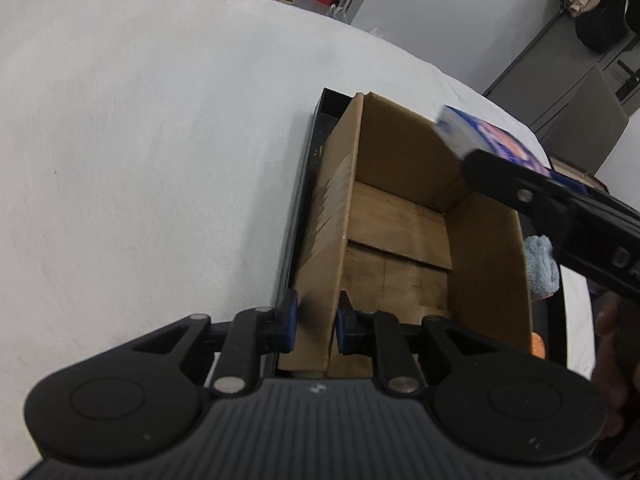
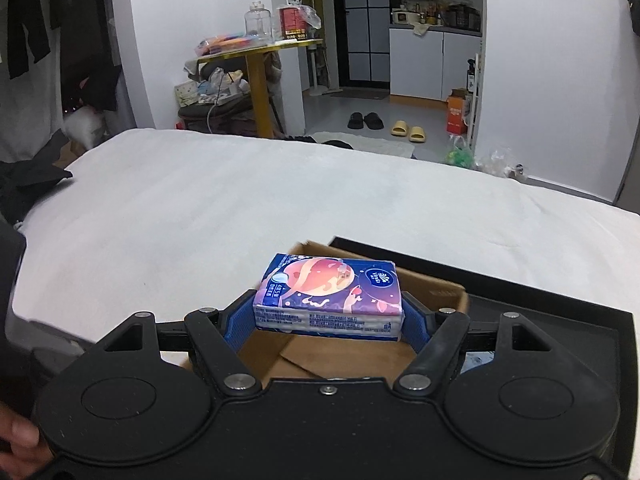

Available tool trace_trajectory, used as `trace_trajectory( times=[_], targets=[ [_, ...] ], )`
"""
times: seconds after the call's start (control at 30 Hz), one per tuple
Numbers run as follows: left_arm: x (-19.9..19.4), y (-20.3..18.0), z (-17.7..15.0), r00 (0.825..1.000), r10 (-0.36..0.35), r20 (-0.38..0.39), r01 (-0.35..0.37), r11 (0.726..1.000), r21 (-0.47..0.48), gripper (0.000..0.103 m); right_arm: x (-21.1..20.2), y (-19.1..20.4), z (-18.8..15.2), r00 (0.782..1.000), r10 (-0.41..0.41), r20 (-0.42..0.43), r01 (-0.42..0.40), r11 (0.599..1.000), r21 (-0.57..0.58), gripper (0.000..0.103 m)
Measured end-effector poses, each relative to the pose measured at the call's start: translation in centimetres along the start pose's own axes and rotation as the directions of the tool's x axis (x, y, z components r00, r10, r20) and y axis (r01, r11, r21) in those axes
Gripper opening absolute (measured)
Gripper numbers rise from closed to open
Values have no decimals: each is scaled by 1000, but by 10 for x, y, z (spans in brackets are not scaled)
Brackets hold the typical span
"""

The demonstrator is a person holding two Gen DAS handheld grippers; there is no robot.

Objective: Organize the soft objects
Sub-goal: 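Carry the tissue pack with the right tool into the cardboard box and release, then lower the right tool onto the blue fluffy plush and grasp it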

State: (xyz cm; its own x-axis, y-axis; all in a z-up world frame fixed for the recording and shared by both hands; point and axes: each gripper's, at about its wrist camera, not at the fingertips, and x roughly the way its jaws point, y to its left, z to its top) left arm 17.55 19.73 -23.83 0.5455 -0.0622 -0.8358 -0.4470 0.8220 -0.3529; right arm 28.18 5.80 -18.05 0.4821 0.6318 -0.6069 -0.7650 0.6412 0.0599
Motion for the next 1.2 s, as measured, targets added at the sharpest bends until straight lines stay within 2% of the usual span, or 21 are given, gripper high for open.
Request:
trace_trajectory(
  times=[0.27, 0.37, 0.43, 0.63, 0.8, 1.0, 1.2],
  targets=[
    [0, 5, -1, 1000, -22, -9, 22, 999, -49, 18, 8, 4, 0, 1000, 13, -19, -13, 1000, 9, 72],
    [0, 2, -1, 999, -29, -16, 27, 997, -66, 19, 9, 4, 0, 999, 36, -36, -35, 999, 10, 80],
    [0, -1, -1, 1000, -23, -22, 21, 998, -63, 19, 5, 4, -3, 999, 40, -34, -39, 999, 11, 86],
    [1, -14, 0, 1000, 22, -18, -22, 999, -45, 21, -5, -9, -5, 999, 19, -36, -17, 998, 53, 86],
    [-3, -22, 0, 996, 89, 1, -89, 996, -19, 46, -15, -26, -15, 999, -14, -41, 18, 995, 95, 86],
    [-13, -34, 2, 990, 131, 44, -132, 991, 20, 62, -29, -45, -21, 998, -53, -15, 55, 989, 139, 86],
    [-10, -45, 6, 981, 180, 74, -184, 981, 52, 69, -35, -69, -33, 994, -109, -20, 111, 977, 183, 86]
  ],
)
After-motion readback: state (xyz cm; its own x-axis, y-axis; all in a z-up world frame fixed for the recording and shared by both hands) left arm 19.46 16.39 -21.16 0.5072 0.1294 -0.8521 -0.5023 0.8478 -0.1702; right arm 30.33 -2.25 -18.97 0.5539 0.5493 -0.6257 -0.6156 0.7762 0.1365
